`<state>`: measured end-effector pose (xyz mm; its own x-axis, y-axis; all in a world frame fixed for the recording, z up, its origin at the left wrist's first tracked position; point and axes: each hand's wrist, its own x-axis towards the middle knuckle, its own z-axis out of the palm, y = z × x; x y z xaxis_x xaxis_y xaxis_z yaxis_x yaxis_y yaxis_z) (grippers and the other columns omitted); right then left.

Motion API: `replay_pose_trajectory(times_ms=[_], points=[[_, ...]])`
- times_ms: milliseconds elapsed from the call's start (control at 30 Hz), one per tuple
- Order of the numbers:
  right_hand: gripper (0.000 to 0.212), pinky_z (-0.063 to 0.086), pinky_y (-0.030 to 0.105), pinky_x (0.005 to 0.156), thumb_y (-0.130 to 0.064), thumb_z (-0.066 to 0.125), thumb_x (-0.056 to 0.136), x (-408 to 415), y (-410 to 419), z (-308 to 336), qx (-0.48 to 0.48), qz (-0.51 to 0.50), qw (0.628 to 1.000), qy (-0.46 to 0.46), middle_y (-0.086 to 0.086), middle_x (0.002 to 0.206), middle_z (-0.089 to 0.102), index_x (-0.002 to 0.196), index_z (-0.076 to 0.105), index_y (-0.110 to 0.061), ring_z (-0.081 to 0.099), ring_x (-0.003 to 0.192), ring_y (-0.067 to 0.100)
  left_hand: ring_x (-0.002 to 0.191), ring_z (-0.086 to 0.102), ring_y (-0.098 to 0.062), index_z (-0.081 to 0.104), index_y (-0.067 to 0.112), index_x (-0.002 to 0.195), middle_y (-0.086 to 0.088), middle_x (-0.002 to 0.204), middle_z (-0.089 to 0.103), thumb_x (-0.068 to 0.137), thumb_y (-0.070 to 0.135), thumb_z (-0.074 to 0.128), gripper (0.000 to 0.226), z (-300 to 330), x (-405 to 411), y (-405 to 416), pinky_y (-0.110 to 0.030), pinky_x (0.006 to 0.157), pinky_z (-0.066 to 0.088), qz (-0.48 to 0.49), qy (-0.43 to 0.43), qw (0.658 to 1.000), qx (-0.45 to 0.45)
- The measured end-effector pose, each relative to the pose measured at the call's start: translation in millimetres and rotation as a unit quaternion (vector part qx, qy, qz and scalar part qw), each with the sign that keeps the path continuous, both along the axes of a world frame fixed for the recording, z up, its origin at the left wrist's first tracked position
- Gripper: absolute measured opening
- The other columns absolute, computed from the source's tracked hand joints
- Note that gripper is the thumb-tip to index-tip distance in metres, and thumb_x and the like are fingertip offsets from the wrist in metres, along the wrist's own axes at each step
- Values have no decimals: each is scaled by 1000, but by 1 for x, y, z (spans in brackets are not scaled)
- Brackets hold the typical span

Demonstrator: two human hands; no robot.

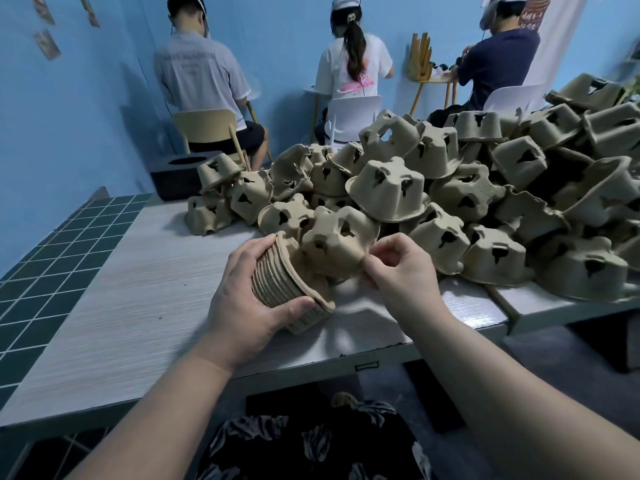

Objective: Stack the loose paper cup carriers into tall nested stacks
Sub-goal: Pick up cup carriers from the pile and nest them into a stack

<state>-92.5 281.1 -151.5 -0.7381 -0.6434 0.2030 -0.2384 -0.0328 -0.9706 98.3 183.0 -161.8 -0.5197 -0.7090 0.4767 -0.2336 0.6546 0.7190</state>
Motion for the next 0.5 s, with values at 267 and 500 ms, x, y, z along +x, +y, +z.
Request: replay_pose_trajectory(times_ms=[267, 500], points=[[29, 47, 33, 68, -1, 62, 82, -3, 5, -5, -18, 17, 1000, -6, -2, 66, 64, 105, 63, -18, 53, 59, 8, 126, 43, 1, 45, 36, 137, 13, 136, 47, 53, 68, 73, 94, 1, 4, 1, -2, 101, 28, 5, 5, 1000, 9], [19, 51, 26, 70, -5, 66, 82, 0, 3, -1, -43, 0, 993, 109, -9, 72, 67, 96, 68, -17, 60, 64, 6, 127, 43, 0, 47, 33, 138, 14, 136, 48, 52, 70, 74, 98, 1, 9, 4, -11, 104, 32, 17, 9, 1000, 19]])
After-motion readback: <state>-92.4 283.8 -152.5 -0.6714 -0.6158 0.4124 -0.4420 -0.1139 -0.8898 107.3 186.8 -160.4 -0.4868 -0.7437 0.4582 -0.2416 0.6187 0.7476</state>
